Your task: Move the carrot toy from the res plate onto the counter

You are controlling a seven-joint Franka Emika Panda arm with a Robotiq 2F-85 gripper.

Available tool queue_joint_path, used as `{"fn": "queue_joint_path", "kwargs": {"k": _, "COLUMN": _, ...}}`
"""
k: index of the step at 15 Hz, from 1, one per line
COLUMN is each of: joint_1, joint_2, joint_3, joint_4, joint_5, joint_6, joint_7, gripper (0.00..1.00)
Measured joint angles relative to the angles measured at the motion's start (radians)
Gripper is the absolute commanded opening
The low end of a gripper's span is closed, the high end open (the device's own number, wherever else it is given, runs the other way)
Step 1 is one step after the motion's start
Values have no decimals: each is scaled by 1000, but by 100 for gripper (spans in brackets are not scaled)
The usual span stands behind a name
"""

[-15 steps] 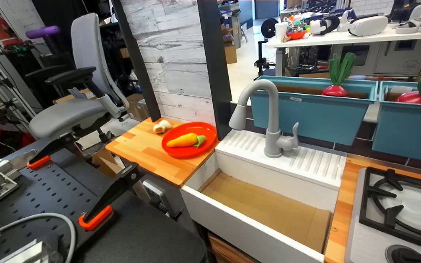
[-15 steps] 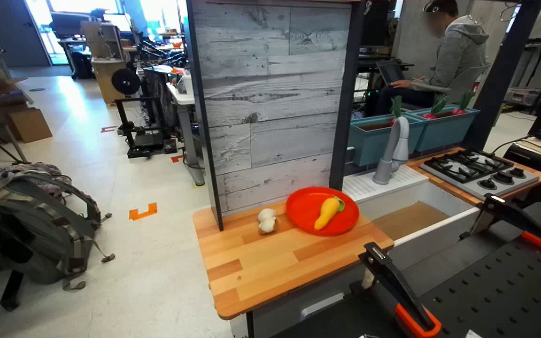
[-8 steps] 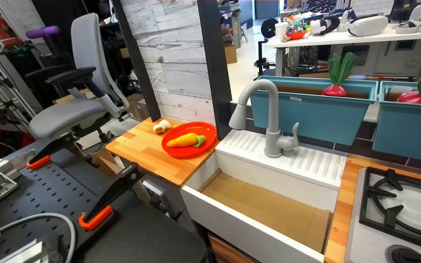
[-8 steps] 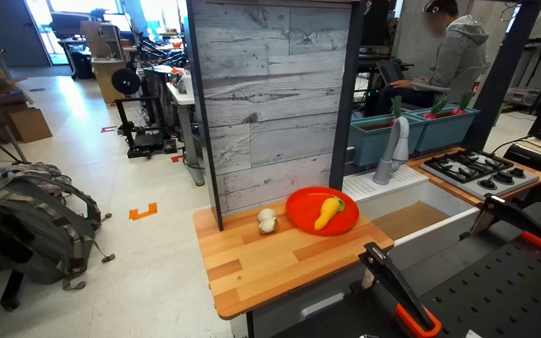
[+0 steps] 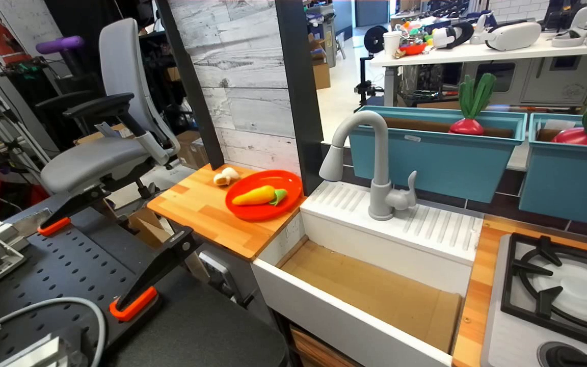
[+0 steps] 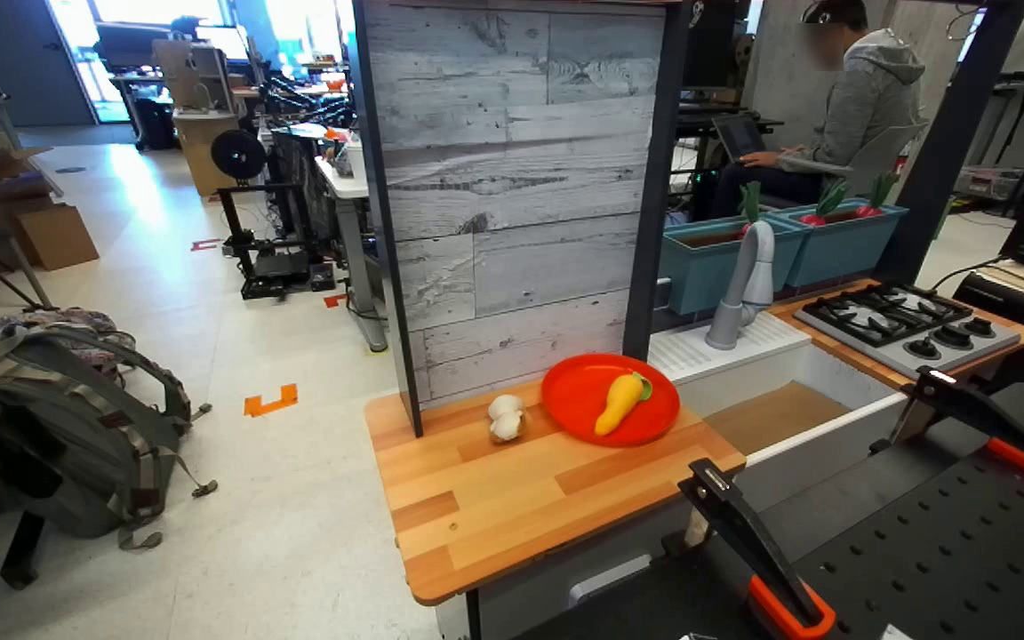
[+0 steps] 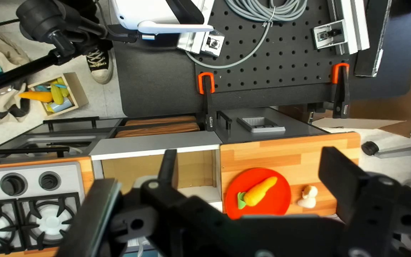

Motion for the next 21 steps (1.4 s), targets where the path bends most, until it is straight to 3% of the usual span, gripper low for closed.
{"fn": "queue_joint_path", "kwargs": {"k": 21, "joint_1": 0, "joint_2": 4, "joint_3": 14, "joint_4": -10, "joint_5": 9, "joint_6": 28, "joint_7": 32, "gripper": 100}}
